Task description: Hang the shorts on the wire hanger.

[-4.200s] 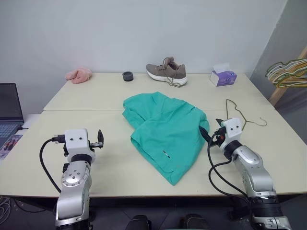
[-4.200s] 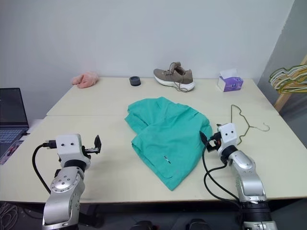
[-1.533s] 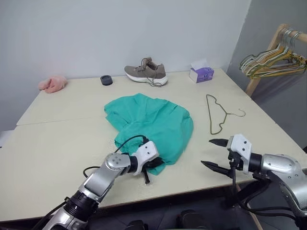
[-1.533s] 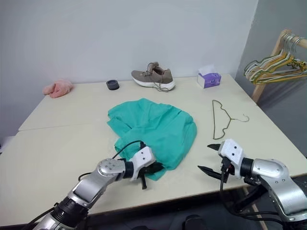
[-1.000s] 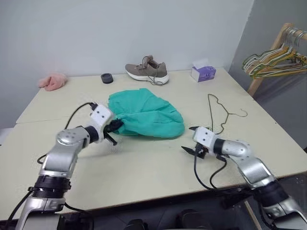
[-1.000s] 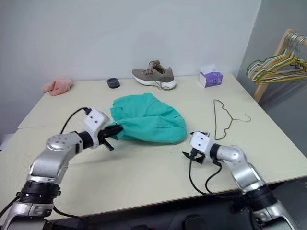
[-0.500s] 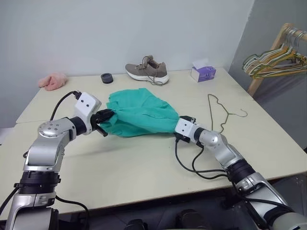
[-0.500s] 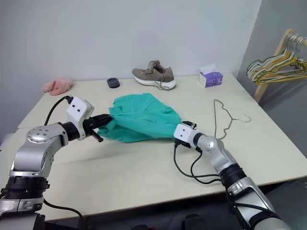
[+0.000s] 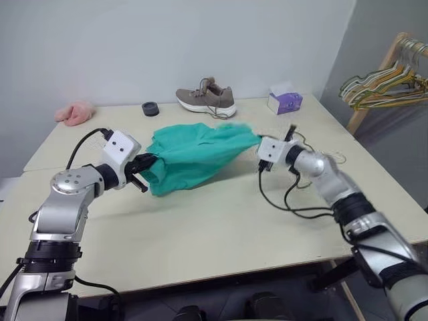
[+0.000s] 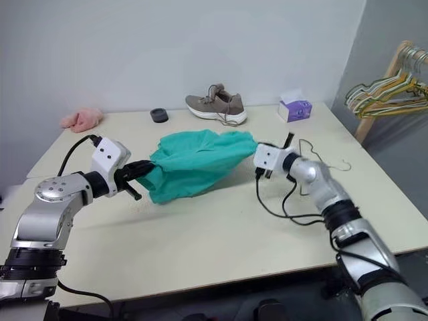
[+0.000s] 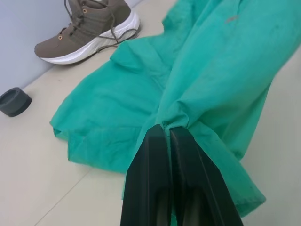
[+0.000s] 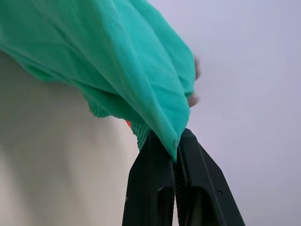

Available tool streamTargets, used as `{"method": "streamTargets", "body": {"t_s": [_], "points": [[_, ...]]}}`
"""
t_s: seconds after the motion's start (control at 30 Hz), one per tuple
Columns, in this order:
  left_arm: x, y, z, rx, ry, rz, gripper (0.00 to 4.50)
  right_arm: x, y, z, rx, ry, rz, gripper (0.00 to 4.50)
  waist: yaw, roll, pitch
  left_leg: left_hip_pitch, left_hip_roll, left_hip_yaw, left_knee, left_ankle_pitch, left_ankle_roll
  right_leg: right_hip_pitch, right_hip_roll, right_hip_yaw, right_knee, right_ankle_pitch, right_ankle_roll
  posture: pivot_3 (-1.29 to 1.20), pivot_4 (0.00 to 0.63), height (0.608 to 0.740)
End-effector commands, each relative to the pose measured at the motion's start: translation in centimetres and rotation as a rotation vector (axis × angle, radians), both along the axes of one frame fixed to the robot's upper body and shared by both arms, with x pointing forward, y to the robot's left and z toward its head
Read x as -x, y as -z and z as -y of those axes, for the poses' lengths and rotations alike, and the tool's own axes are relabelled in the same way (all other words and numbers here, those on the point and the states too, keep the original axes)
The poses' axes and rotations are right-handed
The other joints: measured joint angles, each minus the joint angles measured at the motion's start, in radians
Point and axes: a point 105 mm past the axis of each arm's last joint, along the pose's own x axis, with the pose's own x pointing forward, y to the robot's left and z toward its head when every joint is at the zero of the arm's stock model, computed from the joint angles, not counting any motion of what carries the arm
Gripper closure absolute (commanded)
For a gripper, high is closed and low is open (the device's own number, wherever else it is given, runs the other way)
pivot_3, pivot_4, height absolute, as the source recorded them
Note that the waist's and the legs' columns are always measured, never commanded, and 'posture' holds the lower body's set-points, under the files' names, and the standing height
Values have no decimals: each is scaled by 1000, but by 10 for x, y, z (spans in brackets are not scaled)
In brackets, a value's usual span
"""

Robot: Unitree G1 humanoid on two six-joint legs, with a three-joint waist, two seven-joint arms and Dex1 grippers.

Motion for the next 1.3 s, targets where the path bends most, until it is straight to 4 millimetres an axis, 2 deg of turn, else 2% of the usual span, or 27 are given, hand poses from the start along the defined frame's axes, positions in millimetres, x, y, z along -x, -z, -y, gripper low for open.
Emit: {"method": "streamTargets", "body": {"t_s": [0.03, 0.17, 0.27, 0.33, 0.4, 0.47, 0.53, 0.6, 0.67, 0.8, 0.83, 0.9, 0.93, 1.0, 1.03, 1.07, 1.1, 1.17, 1.23, 1.27, 1.3], "points": [[22, 8, 8, -58, 136, -83, 4500, 13, -6, 14, 205, -96, 68, 4475, -2, 0, 0, 0, 0, 0, 0, 0, 0, 0, 0, 0, -1, 0, 0, -88, 0, 740], [89, 57, 16, -135, 380, -398, 4500, 52, 45, 41, 466, -218, -155, 4475, -7, 0, 0, 0, 0, 2, -2, -1, -1, -1, -1, 3, -1, -3, 0, -93, 0, 740], [126, 77, 10, -208, 469, -555, 4500, 96, 77, 46, 558, -323, -359, 4475, -3, 0, 0, -1, 1, 2, -1, -4, -1, -2, -1, 2, 0, -6, -2, -98, 0, 740], [140, 81, 5, -233, 500, -622, 4500, 124, 85, 39, 520, -379, -497, 4475, 1, 3, 2, 0, 2, 0, -1, -4, 0, -2, 0, 1, 1, -7, -3, -99, 0, 740], [139, 78, 3, -225, 495, -615, 4500, 140, 82, 29, 445, -404, -598, 4475, 5, 7, 4, 1, 2, 0, -1, -4, 0, 0, 0, 0, 2, -8, -2, -99, 0, 740], [121, 70, 1, -225, 457, -535, 4500, 144, 73, 20, 328, -392, -701, 4475, 11, 7, 5, 3, 2, 0, 1, -3, 1, 3, 0, -1, 2, -9, 1, -99, 0, 740], [98, 60, 1, -228, 415, -427, 4500, 139, 60, 15, 214, -363, -782, 4475, 24, 6, 7, 7, 2, 0, 2, -1, 5, 7, 0, -1, 1, -6, -1, -91, 0, 740], [65, 45, 5, -206, 359, -294, 4500, 118, 42, 12, 95, -303, -827, 4475, 33, 6, 9, 10, 2, 0, 2, 0, 6, 9, 0, -3, 1, -6, -4, -88, 0, 740], [26, 28, 15, -141, 297, -176, 4500, 85, 21, 13, -10, -218, -811, 4475, 45, 6, 11, 18, 2, 0, 2, 1, 7, 15, 0, -3, 0, -6, -4, -88, 0, 740], [-54, -7, 31, -110, 148, 41, 4500, 6, -13, 22, -103, 4, -665, 4475, 58, 4, 9, 18, 0, 0, 3, 3, 7, 16, 1, -7, -1, 1, 3, -91, 0, 740], [-75, -24, 33, -111, 88, 104, 4500, -15, -26, 26, -116, 85, -583, 4475, 57, 3, 9, 17, 0, 0, 3, 3, 5, 17, 0, -7, -1, 2, 2, -93, 0, 740], [-103, -59, 30, -114, -29, 213, 4500, -40, -55, 29, -121, 190, -428, 4475, 51, 1, 8, 10, -1, 3, 2, 3, 4, 10, -1, -6, -1, 4, 0, -97, 0, 740], [-113, -90, 24, -142, -103, 305, 4500, -50, -84, 28, -120, 236, -287, 4475, 45, 0, 7, -1, -3, 3, 3, 5, 1, -2, -2, -4, 1, 6, 1, -99, 0, 740], [-118, -149, 9, -171, -221, 474, 4500, -55, -142, 21, -142, 271, -47, 4475, 23, 0, 7, -24, -3, 5, 3, 11, -11, -26, -5, -2, 2, 7, 1, -110, 0, 740], [-114, -186, 0, -172, -284, 576, 4500, -52, -175, 16, -154, 271, 90, 4475, 8, 0, 7, -36, -3, 6, 3, 13, -13, -39, -6, -1, 3, 7, 1, -112, 0, 740], [-106, -217, -9, -177, -333, 666, 4500, -46, -202, 12, -156, 263, 202, 4475, -6, 0, 7, -51, -3, 9, 3, 13, -14, -56, -7, 1, 5, 8, 1, -112, 0, 740], [-95, -249, -16, -226, -371, 772, 4500, -38, -228, 8, -158, 245, 322, 4475, -20, 0, 7, -59, -4, 10, 4, 14, -16, -65, -9, 2, 9, 7, 1, -112, 0, 740], [-71, -294, -26, -359, -402, 946, 4500, -22, -257, 3, -137, 197, 503, 4475, -45, 0, 7, -68, -4, 12, 1, 14, -16, -77, -11, 3, 10, 7, 2, -109, 0, 740], [-54, -314, -31, -487, -396, 1042, 4500, -14, -259, -1, -96, 141, 588, 4475, -61, 1, 5, -68, -3, 11, -1, 14, -15, -80, -11, 2, 9, 6, 3, -107, 0, 740], [-49, -312, -37, -553, -381, 1047, 4500, -14, -242, -5, -49, 87, 584, 4475, -65, 1, 3, -67, -3, 11, -1, 14, -15, -80, -11, 1, 9, 5, 4, -100, 0, 740], [-50, -295, -46, -626, -351, 996, 4500, -16, -211, -10, 8, 23, 546, 4475, -66, 2, 2, -66, -3, 12, -3, 13, -14, -79, -11, 1, 9, 4, 5, -100, 0, 740]]}}
